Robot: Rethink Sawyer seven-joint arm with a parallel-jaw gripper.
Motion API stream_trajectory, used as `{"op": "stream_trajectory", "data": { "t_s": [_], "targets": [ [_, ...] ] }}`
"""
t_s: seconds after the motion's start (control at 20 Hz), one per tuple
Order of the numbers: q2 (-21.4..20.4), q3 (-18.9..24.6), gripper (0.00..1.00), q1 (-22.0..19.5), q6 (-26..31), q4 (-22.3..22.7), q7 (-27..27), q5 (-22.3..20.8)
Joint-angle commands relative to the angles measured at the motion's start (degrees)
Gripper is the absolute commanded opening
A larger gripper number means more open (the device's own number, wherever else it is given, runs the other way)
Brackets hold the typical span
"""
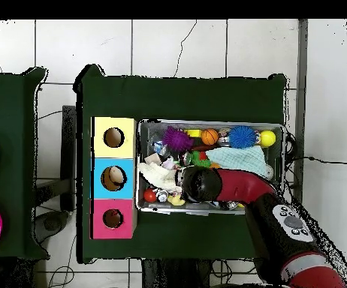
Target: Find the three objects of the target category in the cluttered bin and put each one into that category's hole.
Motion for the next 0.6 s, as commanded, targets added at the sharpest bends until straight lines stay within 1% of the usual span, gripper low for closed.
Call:
{"op": "stream_trajectory", "data": {
  "t_s": [0.05, 0.1, 0.25, 0.35, 0.4, 0.6],
  "targets": [
    [3.46, -4.21, 1.0, -0.56, -9.12, 0.56, 0.76, -10.11],
    [3.6, -3.98, 1.0, -0.96, -9.82, 1.47, 1.64, -9.91],
    [4.3, -2.49, 1.0, -2.35, -9.26, 2.2, 1.95, -8.97],
    [4.57, -2.55, 1.0, -2.4, -9.36, 2.41, 2.67, -8.53],
    [4.6, -2.97, 1.0, -2.23, -10.35, 2.54, 3.4, -8.55],
    [4.9, -2.81, 1.0, -2.17, -9.5, 2.08, 3.36, -7.61]
  ]
}}
